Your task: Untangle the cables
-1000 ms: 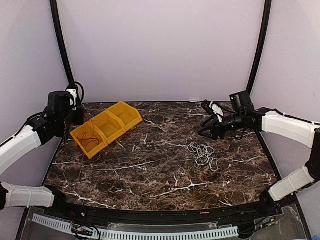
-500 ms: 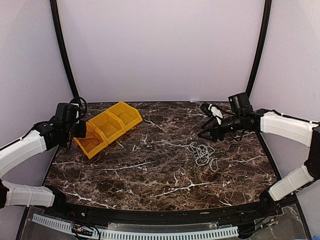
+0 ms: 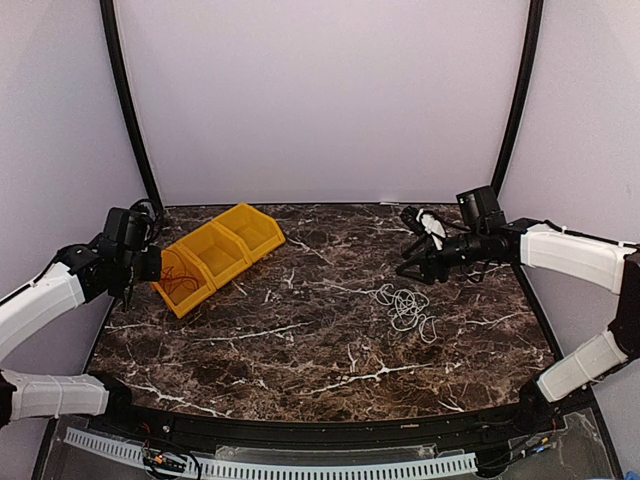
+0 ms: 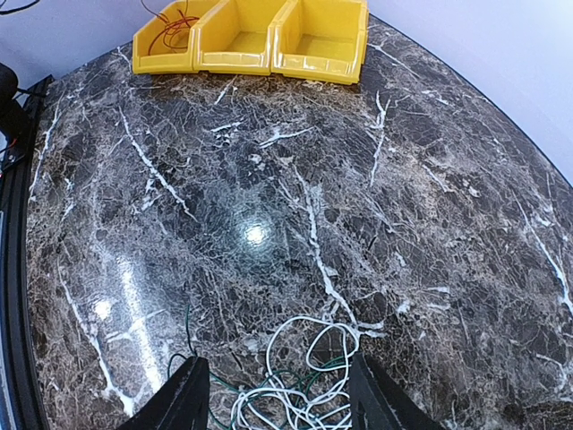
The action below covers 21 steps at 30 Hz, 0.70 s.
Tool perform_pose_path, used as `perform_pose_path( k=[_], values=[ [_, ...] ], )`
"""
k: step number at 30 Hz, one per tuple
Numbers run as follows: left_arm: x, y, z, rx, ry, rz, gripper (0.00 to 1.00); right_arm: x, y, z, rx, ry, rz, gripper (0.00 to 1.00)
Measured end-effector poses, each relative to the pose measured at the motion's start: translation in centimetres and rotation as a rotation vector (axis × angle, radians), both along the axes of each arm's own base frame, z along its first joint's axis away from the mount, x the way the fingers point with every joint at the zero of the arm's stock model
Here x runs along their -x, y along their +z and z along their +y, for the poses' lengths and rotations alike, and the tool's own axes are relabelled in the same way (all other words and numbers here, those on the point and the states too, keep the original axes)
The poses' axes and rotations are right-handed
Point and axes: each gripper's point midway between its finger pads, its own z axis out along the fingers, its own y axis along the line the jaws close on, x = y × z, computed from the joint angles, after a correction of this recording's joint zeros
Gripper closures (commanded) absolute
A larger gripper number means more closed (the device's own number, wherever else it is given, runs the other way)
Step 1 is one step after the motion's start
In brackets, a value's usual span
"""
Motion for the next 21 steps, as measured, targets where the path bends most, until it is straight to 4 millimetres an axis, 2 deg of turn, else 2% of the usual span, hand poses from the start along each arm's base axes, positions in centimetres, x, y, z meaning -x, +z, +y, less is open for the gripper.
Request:
perform_pose_path(
  k=[6, 14, 21],
  values=[
    [-0.9, -3.0, -0.8, -0.012, -0.014, 0.111, 1.00, 0.0, -0.1, 0.0, 0.003, 0.004, -0.004, 0.45],
    [-3.2, -4.8, -0.8, -0.020, -0.017, 0.131, 1.00, 0.0, -0.4, -0.2, 0.013, 0.001, -0.005, 0.45],
    [-5.8, -5.7, 0.0, 0.077, 0.005, 0.139, 1.00, 0.0, -0.4, -0.2, 0.017, 0.002, -0.012, 0.45]
  ],
)
